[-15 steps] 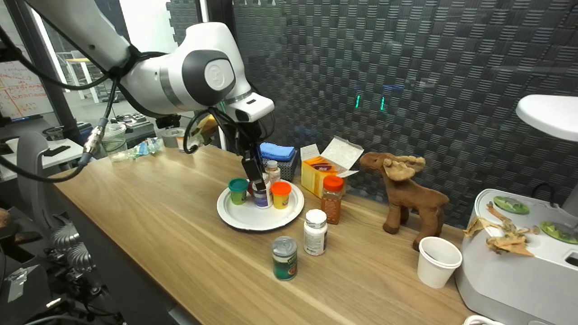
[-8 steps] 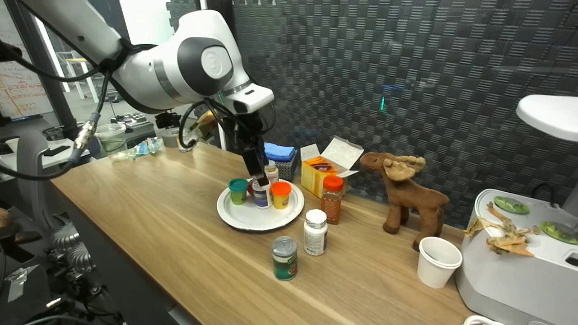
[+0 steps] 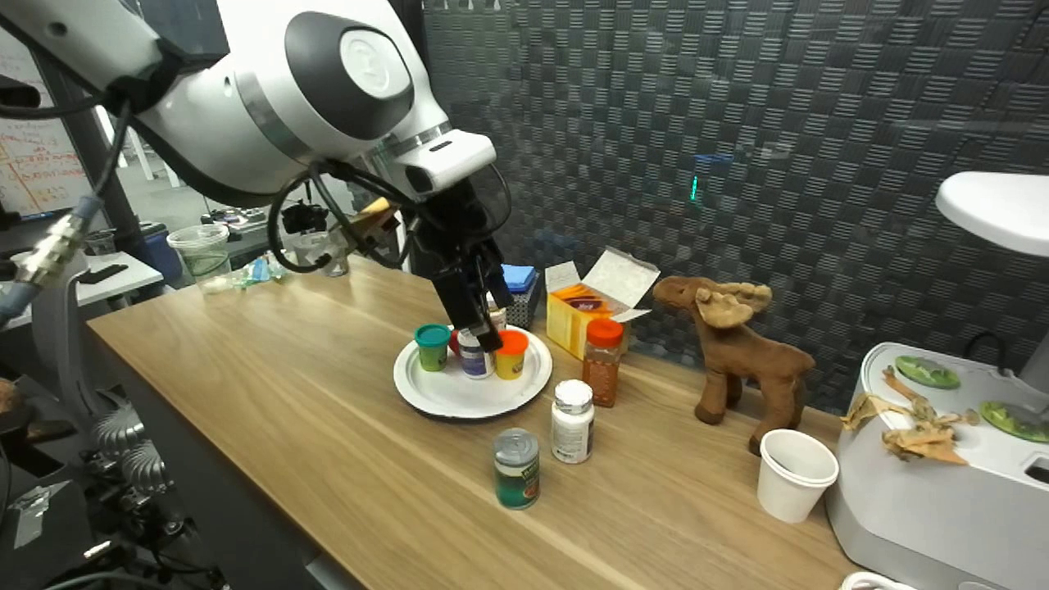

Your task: Pick up all the objects surrounding the white plate and arrange them on the plate

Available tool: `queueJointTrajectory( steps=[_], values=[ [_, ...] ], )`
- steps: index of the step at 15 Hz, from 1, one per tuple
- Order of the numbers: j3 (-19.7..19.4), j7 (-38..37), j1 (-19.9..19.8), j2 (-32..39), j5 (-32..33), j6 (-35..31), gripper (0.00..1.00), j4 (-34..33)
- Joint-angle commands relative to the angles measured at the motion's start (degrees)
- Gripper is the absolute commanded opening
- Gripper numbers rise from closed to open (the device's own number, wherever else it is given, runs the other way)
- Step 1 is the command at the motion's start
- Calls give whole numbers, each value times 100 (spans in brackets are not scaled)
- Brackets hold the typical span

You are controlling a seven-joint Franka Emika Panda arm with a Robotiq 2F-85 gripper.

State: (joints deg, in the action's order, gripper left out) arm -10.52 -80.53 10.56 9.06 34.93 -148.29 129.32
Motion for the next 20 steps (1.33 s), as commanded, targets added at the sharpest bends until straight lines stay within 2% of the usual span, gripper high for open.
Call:
queueJointTrajectory(
  steps=[1,5,13,20],
  values=[
    [106,-300,-328,-30,218,53,100,-89],
    [153,23,-609,438,-187,75,100,-647],
    [186,951,-793,1363,-1767,325,100,-1853],
    [102,1151,-738,1908,-2231,698,100,-2611]
  ],
)
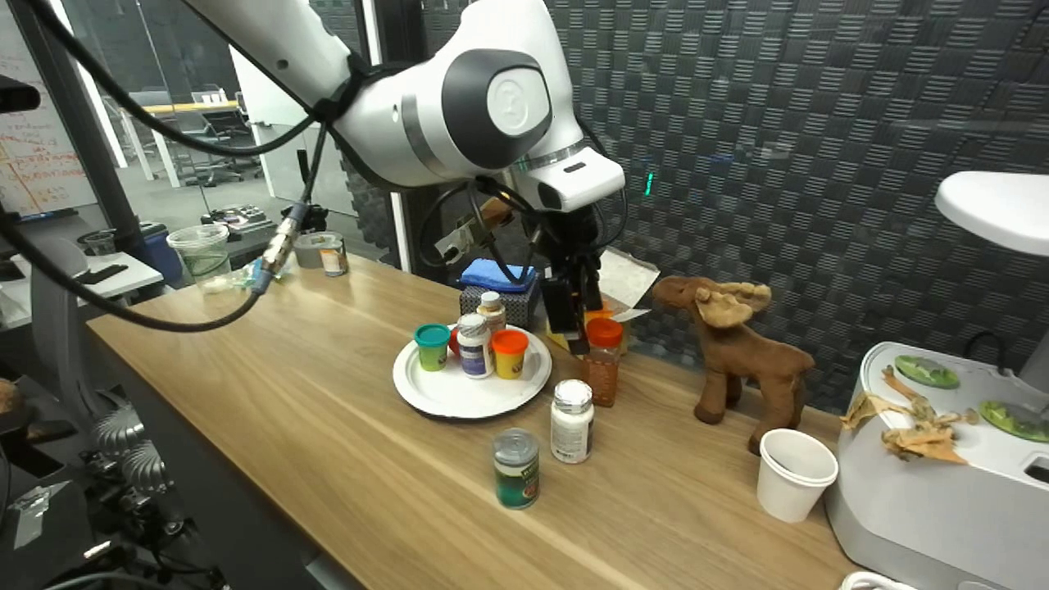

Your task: Pick up all the objects surrounding the white plate and arrange them on the plate

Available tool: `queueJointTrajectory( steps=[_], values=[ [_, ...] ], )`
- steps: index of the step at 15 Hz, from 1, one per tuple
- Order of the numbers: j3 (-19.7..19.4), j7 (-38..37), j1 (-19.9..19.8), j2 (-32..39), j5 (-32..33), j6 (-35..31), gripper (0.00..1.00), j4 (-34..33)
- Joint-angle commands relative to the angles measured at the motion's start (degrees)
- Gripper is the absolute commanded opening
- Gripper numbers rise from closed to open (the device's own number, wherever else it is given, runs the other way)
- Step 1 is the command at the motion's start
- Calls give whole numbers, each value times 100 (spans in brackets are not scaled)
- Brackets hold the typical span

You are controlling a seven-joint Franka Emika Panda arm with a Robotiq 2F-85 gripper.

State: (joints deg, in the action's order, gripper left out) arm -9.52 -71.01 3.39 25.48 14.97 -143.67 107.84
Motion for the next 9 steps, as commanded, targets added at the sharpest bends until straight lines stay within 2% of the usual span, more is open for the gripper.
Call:
queueJointTrajectory(
  steps=[1,2,3,4,5,9],
  values=[
    [-9,203,-14,330,-263,304,100,-547],
    [-13,214,-12,371,-288,340,75,-608],
    [-27,204,-2,416,-279,383,74,-668],
    [-37,206,3,443,-262,388,68,-701],
    [-57,183,18,474,-235,406,58,-742],
    [-84,172,39,524,-201,443,29,-832]
  ],
)
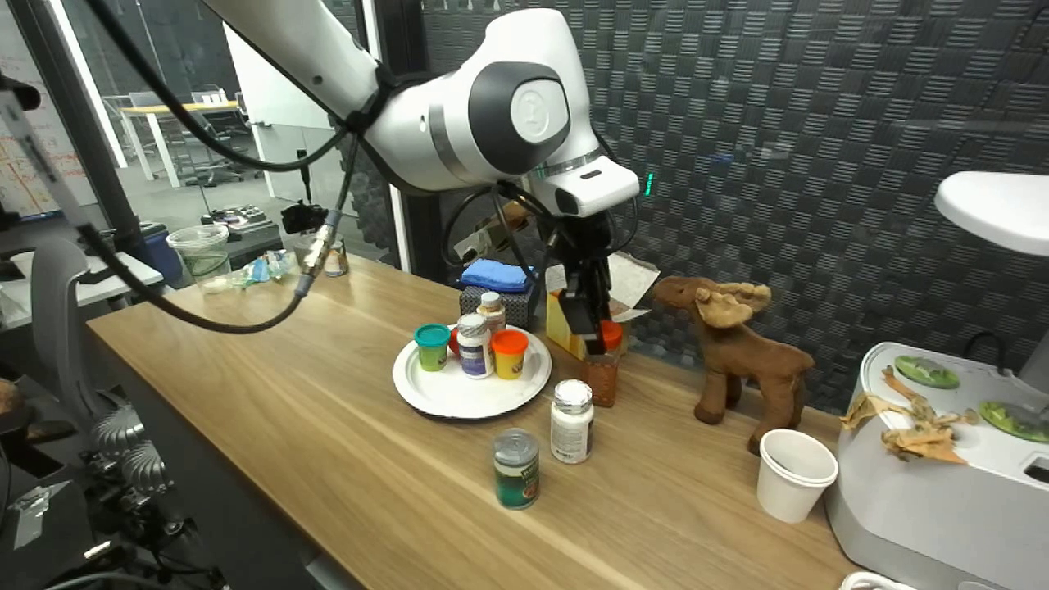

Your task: Pick up all the objects surrounding the white plate and arrange them on the plate

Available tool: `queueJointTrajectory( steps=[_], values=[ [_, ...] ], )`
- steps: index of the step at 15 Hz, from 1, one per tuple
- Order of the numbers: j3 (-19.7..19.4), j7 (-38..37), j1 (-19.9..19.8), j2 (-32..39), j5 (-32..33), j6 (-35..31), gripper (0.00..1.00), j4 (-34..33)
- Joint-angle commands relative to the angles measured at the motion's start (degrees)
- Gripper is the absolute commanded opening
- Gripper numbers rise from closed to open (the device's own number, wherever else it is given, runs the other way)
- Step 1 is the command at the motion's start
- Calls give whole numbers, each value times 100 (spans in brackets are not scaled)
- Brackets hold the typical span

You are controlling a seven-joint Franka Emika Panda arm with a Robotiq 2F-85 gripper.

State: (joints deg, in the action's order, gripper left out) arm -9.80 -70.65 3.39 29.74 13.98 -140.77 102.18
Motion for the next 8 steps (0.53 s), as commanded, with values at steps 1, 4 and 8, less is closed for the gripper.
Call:
queueJointTrajectory(
  steps=[1,4,8],
  values=[
    [-57,129,60,65,-84,161,24,-245],
    [-77,50,232,-174,56,312,24,-49],
    [-164,-374,768,-606,618,824,24,263]
  ],
)
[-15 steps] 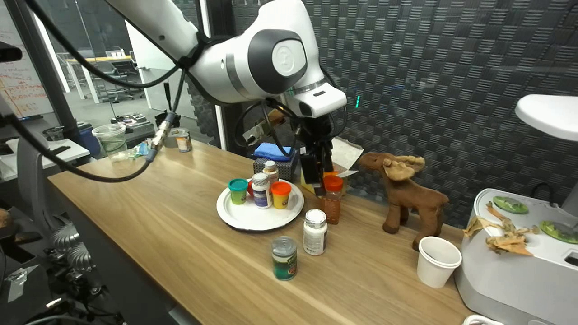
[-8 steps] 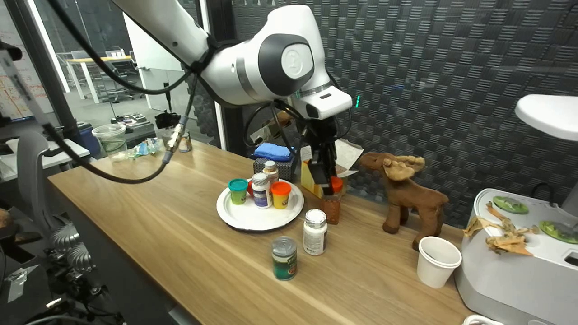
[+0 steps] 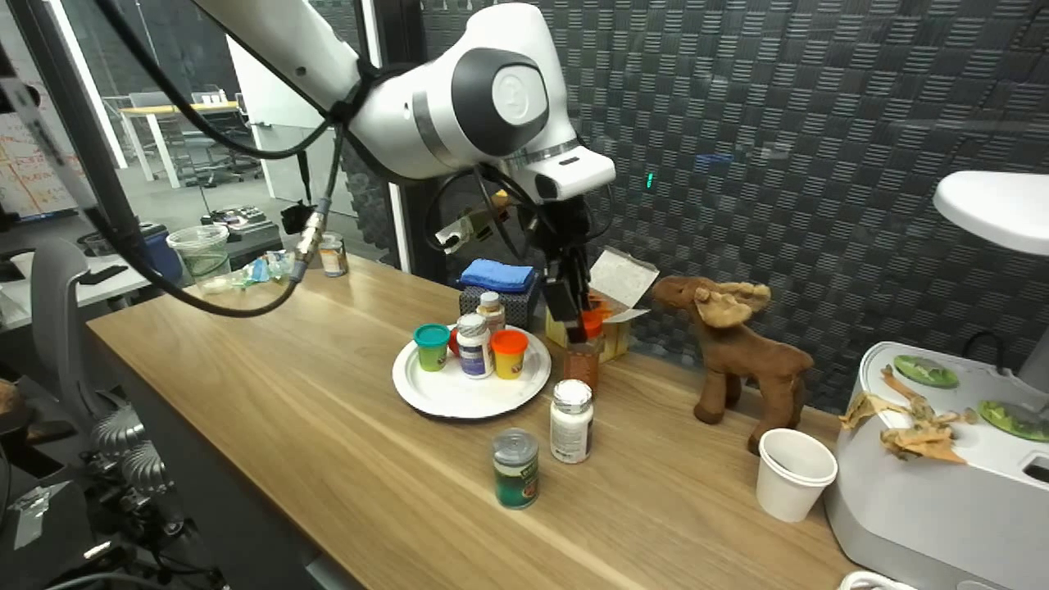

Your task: Pick up all the objects surrounding the white plate and arrange them on the plate

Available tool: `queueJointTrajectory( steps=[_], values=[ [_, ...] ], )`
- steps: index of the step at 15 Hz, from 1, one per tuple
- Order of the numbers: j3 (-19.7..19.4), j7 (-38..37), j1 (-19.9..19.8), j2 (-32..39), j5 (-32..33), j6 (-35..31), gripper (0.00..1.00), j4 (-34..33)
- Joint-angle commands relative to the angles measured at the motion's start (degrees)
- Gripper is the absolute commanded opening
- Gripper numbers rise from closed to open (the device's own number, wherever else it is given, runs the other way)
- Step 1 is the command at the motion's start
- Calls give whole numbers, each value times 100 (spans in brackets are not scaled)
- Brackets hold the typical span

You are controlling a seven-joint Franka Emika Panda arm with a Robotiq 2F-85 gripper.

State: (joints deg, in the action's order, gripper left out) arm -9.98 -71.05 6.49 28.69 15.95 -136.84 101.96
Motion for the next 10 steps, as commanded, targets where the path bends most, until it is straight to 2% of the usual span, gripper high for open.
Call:
queueJointTrajectory(
  steps=[1,4,6,10],
  values=[
    [-167,-537,606,-592,653,631,24,317],
    [-128,-1326,956,-878,1504,1268,24,396],
    [0,-1697,1014,-1019,1897,1652,24,428],
    [387,-1684,829,-1186,1878,1811,24,598]
  ],
)
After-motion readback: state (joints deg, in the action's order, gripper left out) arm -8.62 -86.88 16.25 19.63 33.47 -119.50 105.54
